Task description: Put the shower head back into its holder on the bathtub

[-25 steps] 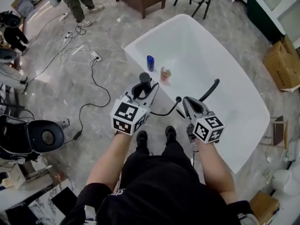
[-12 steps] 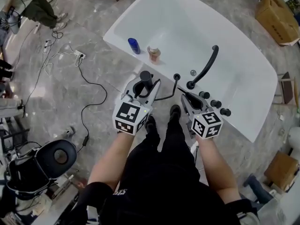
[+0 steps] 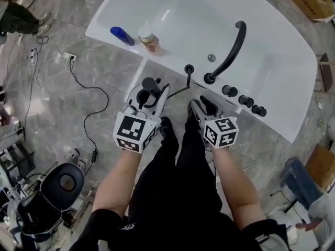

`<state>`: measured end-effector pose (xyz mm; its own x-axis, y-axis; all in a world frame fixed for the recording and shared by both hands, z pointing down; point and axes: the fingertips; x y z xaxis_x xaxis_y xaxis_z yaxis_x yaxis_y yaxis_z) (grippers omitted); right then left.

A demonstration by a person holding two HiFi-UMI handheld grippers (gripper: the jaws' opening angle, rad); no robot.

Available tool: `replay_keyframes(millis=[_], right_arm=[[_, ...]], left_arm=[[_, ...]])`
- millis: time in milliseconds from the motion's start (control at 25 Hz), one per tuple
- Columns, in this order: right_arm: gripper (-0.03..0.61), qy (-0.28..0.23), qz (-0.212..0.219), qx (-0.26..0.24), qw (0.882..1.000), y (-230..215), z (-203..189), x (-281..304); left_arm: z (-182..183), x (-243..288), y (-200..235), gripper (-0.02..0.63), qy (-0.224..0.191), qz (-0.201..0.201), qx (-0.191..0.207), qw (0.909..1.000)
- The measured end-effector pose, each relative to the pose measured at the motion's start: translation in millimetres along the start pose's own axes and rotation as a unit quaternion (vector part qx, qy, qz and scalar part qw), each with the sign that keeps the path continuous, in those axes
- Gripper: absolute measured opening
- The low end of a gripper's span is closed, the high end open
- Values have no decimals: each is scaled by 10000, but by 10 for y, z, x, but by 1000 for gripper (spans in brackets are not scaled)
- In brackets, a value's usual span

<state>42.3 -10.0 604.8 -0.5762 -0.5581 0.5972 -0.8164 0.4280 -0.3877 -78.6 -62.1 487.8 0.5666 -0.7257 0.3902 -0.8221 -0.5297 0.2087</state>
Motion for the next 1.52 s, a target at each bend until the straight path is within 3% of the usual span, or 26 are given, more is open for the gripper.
replay_keyframes(millis=[440,840,1000,1120,1520], right_arm=[[200,261,-509,277,9980,-722,-1027,899],[205,225,-1160,205,9928,-980,-1251,1482],[112,398,-1257,119,9912,-964,-1273,1589],[87,524,-1161,18,9918,-857,-1214,1509],[71,869,-1018,-77,9910,-672,-799,982]], left_arm=[[-852,447,244,118,163,69,-131,9998],[-1268,529,416,118,212,123,-285,9993],[-1247,471,439,118,174,110,-287,9994],[-1099,409,434,118,61,77,-296,9995],[-558,336,379,118,-197,7,-248,9995]])
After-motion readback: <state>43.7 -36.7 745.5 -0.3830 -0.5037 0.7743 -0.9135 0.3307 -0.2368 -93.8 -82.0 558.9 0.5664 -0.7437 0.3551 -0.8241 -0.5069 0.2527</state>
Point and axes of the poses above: the fingertips, and each gripper's own axes: x forward along the fingers, y to its left, z out of its top, and after that the axes turned 3 degrees about -y, right-handed
